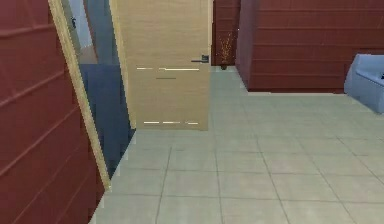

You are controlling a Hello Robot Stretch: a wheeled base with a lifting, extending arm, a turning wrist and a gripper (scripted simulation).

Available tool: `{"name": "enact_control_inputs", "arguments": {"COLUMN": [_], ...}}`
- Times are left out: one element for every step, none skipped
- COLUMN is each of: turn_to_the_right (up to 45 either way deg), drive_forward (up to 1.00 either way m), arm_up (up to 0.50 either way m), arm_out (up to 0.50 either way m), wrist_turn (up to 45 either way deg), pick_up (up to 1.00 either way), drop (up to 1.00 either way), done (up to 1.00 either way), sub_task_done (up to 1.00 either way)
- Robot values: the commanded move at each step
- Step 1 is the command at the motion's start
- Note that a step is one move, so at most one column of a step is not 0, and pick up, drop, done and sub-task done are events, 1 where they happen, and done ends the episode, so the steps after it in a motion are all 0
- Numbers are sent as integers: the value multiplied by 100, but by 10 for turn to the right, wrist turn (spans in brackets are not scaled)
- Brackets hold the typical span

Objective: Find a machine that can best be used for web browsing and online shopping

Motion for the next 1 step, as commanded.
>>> {"name": "enact_control_inputs", "arguments": {"turn_to_the_right": [30], "drive_forward": [0], "arm_up": [0], "arm_out": [0], "wrist_turn": [0], "pick_up": [0], "drop": [0], "done": [0], "sub_task_done": [0]}}
